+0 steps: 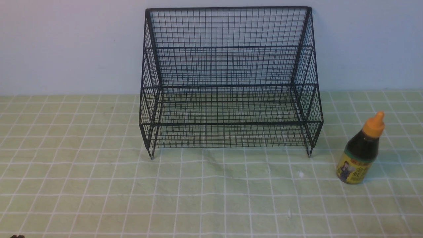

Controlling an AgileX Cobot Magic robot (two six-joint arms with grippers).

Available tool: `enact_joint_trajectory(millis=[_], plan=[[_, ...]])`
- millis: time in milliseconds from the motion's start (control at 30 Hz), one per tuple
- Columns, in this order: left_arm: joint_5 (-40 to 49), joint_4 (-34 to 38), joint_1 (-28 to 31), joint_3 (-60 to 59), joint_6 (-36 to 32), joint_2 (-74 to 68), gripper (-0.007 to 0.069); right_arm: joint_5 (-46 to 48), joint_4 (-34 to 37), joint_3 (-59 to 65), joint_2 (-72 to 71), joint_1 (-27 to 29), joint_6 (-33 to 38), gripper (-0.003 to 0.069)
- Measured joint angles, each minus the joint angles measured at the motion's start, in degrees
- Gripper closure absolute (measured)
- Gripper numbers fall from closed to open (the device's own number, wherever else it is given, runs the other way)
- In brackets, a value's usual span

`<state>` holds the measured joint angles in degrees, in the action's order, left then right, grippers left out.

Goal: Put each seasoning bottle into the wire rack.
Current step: Use the right arm to grab the condiment bottle closest to it

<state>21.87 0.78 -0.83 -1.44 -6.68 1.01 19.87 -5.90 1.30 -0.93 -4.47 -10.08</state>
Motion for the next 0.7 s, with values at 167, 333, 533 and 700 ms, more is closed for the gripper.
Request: enact_joint_trajectory(millis=[167,333,533,700], plan=[[0.0,0.0,0.0,0.0,0.0,0.0,0.0631,-14.1,12.6,0.4,0.0,-0.1,-5.9,0.0673],[0.0,0.0,0.0,0.0,0.0,0.0,0.0631,-25.9,26.1,0.4,0.0,-0.1,-9.7,0.0673],[0.0,0.0,0.0,0.0,0.0,0.0,0.0631,-33.9,31.3,0.0,0.0,-0.1,-10.9,0.0673],[0.0,0.0,0.0,0.0,0.0,0.0,0.0631,-22.5,30.3,-8.3,1.3,-0.1,-11.1,0.0673]])
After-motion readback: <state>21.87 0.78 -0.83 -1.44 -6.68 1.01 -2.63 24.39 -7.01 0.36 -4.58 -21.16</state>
